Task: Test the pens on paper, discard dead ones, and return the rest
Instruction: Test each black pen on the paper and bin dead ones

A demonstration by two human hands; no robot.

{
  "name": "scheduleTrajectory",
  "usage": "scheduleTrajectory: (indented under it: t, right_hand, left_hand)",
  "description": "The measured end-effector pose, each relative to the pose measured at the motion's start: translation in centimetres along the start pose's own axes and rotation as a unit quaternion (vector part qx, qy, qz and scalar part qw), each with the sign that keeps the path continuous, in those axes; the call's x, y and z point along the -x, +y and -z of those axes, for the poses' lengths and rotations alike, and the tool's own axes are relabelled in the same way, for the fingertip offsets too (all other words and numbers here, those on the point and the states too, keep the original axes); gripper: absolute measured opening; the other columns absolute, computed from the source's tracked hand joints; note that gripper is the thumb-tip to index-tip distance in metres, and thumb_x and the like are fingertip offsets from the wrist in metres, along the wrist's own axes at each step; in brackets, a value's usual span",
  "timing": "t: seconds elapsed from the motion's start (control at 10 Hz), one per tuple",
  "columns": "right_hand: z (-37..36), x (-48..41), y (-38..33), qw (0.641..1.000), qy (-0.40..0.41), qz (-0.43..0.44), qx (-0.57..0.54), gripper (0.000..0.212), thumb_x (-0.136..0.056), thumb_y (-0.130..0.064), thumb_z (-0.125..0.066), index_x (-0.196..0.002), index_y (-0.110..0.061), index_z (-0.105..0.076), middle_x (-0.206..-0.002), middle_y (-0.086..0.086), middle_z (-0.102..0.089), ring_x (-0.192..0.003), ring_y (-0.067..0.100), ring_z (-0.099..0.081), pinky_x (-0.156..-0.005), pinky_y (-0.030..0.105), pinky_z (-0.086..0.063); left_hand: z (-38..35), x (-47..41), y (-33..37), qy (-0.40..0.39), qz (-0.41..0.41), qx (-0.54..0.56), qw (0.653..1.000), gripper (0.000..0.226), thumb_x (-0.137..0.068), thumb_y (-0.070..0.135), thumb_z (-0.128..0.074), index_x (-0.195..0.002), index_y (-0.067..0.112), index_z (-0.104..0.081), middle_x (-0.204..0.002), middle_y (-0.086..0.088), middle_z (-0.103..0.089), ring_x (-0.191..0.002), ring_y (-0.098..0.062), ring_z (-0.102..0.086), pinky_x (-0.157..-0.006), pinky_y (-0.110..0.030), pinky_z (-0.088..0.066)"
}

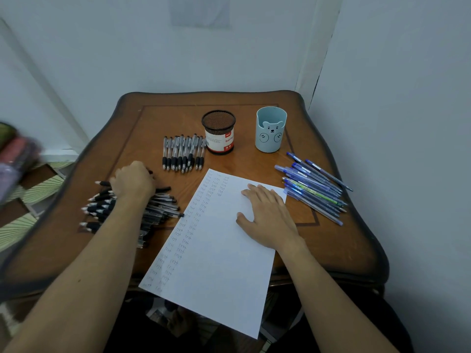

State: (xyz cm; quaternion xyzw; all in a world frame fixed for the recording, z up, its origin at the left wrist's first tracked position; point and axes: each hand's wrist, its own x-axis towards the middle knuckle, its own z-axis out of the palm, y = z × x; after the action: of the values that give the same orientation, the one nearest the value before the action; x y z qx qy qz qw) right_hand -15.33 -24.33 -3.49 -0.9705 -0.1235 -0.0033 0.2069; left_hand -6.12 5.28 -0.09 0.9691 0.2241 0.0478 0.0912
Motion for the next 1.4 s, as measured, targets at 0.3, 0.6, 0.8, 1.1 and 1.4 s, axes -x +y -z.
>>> scheduleTrajectory:
  t: [0.3, 0.6, 0.8, 1.1, 1.4]
  right_hand:
    - [0.0, 0.1, -0.1, 1.0, 0.001, -0.004, -0.001, 0.059, -0.098, -0.052, -0.044, -0.151, -0.027, -0.034, -0.163, -0.007, -0.025, -0.151, 0.012, -0.015, -0.123, 0.036, -0.004]
    - [-0.1, 0.0, -0.1, 1.0, -0.001, -0.005, -0.002, 0.06, -0.098, -0.053, -0.044, -0.151, -0.028, -0.033, -0.163, -0.007, -0.025, -0.151, 0.012, -0.015, -0.122, 0.035, -0.003]
    - [0.0, 0.0, 0.0, 1.0, -0.004, -0.006, 0.001, 0.06, -0.098, -0.053, -0.043, -0.151, -0.028, -0.032, -0.164, -0.007, -0.023, -0.152, 0.012, -0.013, -0.123, 0.036, -0.002]
    - [0.0, 0.1, 0.0, 1.0, 0.001, 0.001, 0.0, 0.059, -0.098, -0.052, -0.044, -0.151, -0.026, -0.033, -0.163, -0.006, -0.024, -0.152, 0.012, -0.014, -0.121, 0.033, 0.001]
    - [0.0, 0.1, 0.0, 1.0, 0.001, 0.003, -0.008, 0.06, -0.098, -0.051, -0.044, -0.152, -0.025, -0.033, -0.164, -0.005, -0.023, -0.152, 0.013, -0.012, -0.122, 0.035, 0.0]
  left_hand:
    - [-0.7, 3.1, 1.5, 0.191, -0.176, 0.143, 0.955, 0.024, -0.101, 0.029, -0.056, -0.119, 0.016, -0.065, -0.112, -0.007, -0.072, -0.121, -0.033, -0.054, -0.117, -0.052, -0.015]
    - [-1.0, 5.3, 3.5, 0.183, -0.347, 0.314, 0.865, 0.025, -0.104, 0.025, -0.044, -0.125, 0.017, -0.056, -0.102, -0.013, -0.062, -0.083, -0.023, -0.058, -0.064, -0.03, -0.046]
    - [0.0, 5.9, 5.5, 0.1, -0.321, 0.317, 0.887, 0.044, -0.098, 0.052, -0.043, -0.115, 0.019, -0.064, -0.079, 0.011, -0.06, -0.068, -0.005, -0.056, -0.056, -0.027, -0.043]
    - [0.8, 6.9, 7.7, 0.104, -0.306, 0.42, 0.848, 0.016, -0.094, 0.021, -0.069, -0.109, 0.014, -0.068, -0.094, 0.017, -0.064, -0.084, 0.011, -0.06, -0.07, -0.01, -0.049]
    - [-0.3, 7.3, 8.9, 0.005, -0.149, 0.611, 0.778, 0.032, -0.108, 0.018, -0.042, -0.107, 0.004, -0.07, -0.087, -0.01, -0.068, -0.075, -0.006, -0.066, -0.07, -0.025, -0.054]
